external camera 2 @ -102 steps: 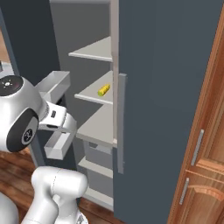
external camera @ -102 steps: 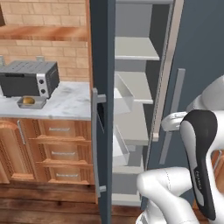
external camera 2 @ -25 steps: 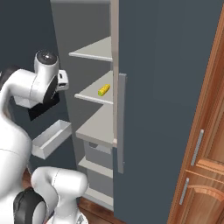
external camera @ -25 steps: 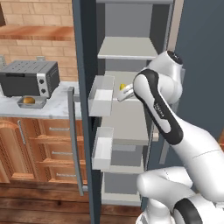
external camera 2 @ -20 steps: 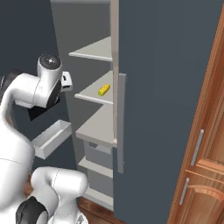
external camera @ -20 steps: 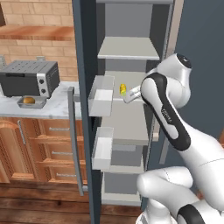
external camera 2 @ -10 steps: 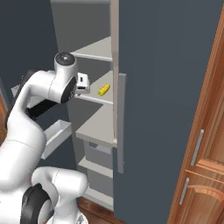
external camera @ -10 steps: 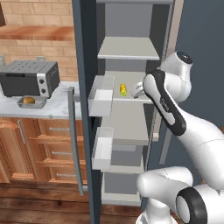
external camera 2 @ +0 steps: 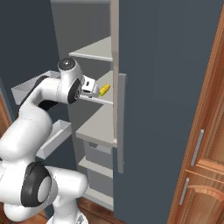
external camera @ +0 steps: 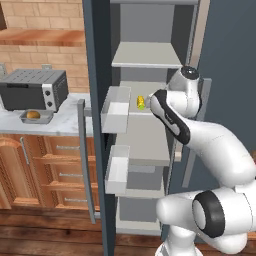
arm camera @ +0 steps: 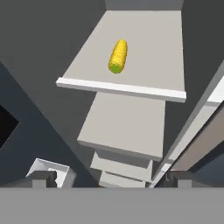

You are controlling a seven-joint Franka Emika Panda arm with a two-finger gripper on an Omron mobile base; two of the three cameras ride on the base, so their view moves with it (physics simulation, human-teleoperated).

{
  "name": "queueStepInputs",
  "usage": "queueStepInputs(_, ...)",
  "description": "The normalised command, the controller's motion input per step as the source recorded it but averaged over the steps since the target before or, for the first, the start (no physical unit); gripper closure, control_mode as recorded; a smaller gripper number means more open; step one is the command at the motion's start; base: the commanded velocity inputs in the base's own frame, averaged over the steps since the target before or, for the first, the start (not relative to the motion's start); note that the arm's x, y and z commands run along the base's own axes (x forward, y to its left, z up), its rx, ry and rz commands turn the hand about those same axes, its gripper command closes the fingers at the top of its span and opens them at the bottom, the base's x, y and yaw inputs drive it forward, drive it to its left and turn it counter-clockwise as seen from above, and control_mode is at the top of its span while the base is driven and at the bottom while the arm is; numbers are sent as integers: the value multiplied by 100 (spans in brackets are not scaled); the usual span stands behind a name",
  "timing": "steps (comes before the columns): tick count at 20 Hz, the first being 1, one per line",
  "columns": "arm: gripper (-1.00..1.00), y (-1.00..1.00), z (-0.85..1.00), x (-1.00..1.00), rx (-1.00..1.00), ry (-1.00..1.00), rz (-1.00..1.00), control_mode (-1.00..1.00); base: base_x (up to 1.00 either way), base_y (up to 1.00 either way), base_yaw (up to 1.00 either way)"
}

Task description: Take the corn and potato out of the freezer and place them in the tupperware container on the counter. Then put the tupperware containing the vegetables back in the freezer.

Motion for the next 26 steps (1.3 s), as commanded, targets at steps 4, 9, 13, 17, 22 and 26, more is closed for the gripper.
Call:
queueStepInputs(4,-100,0,-22,65,3,0,-11,-100,0,0,0)
queueStepInputs(9,-100,-8,-4,59,3,9,-3,-100,0,0,0)
queueStepInputs(13,-100,-4,-17,62,0,6,0,-100,0,0,0)
queueStepInputs(17,-100,0,-15,54,0,0,0,-100,0,0,0)
queueStepInputs(22,-100,0,-34,45,0,0,0,-100,0,0,0)
queueStepInputs(26,-100,0,-29,36,0,0,0,-100,0,0,0)
